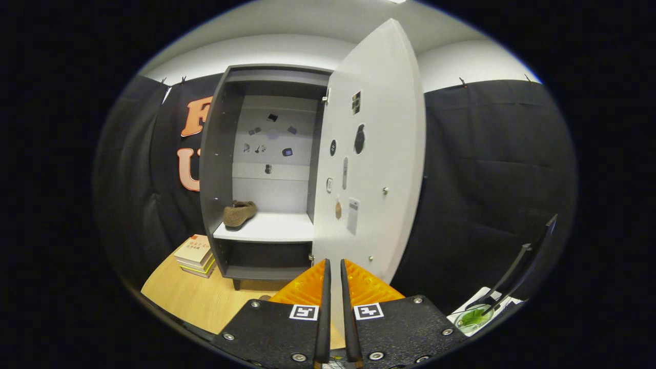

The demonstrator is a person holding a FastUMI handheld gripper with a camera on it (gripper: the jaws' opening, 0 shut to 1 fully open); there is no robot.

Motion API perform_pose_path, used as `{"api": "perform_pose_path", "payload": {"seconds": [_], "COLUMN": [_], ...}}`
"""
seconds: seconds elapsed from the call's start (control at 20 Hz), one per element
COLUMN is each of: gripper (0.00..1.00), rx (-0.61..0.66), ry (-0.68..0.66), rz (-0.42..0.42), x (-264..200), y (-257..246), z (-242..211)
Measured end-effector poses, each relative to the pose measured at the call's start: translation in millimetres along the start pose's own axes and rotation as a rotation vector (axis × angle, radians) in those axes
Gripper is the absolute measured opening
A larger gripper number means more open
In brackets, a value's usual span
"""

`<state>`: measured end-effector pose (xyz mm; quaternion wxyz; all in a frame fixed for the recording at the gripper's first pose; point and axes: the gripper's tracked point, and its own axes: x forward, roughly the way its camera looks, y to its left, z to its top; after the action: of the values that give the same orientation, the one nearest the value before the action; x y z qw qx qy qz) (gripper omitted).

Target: Open the shoe cabinet door, grab the shoes and put them into the shoe cabinet, then close the shoe cabinet door.

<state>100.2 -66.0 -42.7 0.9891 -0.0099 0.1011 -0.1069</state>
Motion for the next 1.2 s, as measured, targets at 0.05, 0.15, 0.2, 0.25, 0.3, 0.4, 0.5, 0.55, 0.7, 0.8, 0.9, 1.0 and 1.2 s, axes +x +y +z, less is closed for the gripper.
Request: {"api": "perform_pose_path", "payload": {"seconds": [0.05, 0.15, 0.2, 0.25, 0.3, 0.4, 0.5, 0.55, 0.7, 0.8, 0.9, 1.0, 1.2], "gripper": [0.11, 0.12, 0.13, 0.13, 0.13, 0.13, 0.13, 0.13, 0.13, 0.13, 0.13, 0.13, 0.13], "rx": [0.0, 0.007, 0.011, 0.011, 0.012, 0.022, 0.03, 0.032, 0.034, 0.037, 0.042, 0.043, 0.044], "ry": [0.012, 0.036, 0.048, 0.062, 0.08, 0.125, 0.166, 0.2, 0.283, 0.324, 0.39, 0.441, 0.534], "rz": [0.009, 0.046, 0.064, 0.079, 0.088, 0.122, 0.151, 0.166, 0.203, 0.221, 0.248, 0.271, 0.32], "x": [2, 8, 11, 15, 22, 29, 37, 41, 52, 61, 67, 76, 89], "y": [6, 25, 34, 42, 50, 69, 83, 92, 115, 129, 146, 160, 187], "z": [-5, -17, -24, -33, -43, -66, -90, -107, -150, -179, -210, -236, -284]}}
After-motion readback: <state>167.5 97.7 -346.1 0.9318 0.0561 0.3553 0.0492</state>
